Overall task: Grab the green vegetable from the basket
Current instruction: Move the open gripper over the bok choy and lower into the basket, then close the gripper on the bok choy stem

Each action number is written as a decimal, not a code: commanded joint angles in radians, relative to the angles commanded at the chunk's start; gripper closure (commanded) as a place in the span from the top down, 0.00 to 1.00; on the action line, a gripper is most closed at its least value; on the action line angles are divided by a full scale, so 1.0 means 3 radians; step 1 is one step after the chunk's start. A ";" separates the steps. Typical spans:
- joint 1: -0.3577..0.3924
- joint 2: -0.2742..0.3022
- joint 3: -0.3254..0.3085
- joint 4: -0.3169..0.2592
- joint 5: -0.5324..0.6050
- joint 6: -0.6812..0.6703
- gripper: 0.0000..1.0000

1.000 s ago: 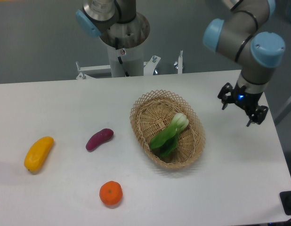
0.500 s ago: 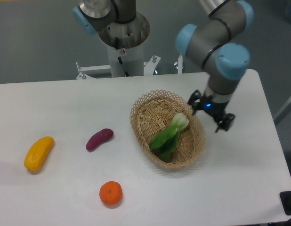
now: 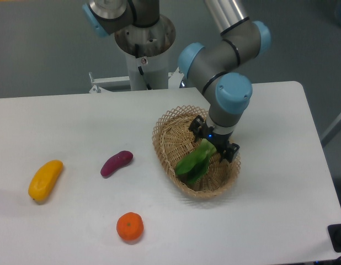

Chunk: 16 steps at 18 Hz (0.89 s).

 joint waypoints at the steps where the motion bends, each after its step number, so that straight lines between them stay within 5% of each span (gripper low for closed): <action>1: 0.0000 0.0000 -0.0026 0.0025 0.0000 -0.0005 1.00; 7: -0.0061 -0.0046 -0.0225 0.0490 0.0020 -0.0118 1.00; 16: -0.0092 -0.0010 -0.0180 0.0461 0.0036 -0.0113 0.09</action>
